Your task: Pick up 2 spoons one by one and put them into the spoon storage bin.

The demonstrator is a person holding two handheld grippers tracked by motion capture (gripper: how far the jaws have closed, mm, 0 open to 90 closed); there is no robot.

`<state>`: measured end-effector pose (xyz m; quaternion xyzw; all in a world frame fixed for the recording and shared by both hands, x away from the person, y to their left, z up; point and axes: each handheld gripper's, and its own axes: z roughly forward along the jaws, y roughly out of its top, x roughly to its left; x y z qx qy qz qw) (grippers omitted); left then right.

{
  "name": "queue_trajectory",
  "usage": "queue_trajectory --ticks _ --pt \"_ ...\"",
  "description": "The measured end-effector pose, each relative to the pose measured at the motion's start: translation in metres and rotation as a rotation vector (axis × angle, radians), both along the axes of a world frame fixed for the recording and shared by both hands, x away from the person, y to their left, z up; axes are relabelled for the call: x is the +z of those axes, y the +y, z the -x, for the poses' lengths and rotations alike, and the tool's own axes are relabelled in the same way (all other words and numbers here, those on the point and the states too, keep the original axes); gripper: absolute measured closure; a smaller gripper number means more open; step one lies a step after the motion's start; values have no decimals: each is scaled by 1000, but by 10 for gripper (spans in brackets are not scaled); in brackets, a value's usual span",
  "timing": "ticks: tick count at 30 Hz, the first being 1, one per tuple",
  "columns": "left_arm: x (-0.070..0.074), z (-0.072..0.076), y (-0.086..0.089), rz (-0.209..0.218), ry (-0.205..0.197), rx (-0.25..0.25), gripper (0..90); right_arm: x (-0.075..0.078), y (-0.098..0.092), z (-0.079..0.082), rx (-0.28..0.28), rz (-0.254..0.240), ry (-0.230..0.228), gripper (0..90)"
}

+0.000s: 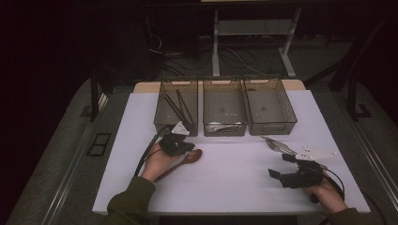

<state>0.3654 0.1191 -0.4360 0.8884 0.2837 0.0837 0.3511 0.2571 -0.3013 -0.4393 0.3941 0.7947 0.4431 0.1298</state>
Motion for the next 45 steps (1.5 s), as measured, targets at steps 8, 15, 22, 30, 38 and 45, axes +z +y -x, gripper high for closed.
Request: queue_trajectory --ticks 8,15,22,30,38,45 --pt "15 12 16 61 -12 39 802 0 0 0 -1 0 -2 140" --pt "16 29 21 90 -7 83 564 0 0 1 0 4 -7 140" --pt "8 43 19 105 1 103 442 0 0 1 3 5 -8 140" --pt "1 37 16 100 26 109 429 0 1 1 0 6 -1 140" --pt "-5 36 10 72 41 95 435 0 1 1 0 6 -1 140" --pt "-7 34 9 66 39 93 444 0 1 1 0 5 0 140"
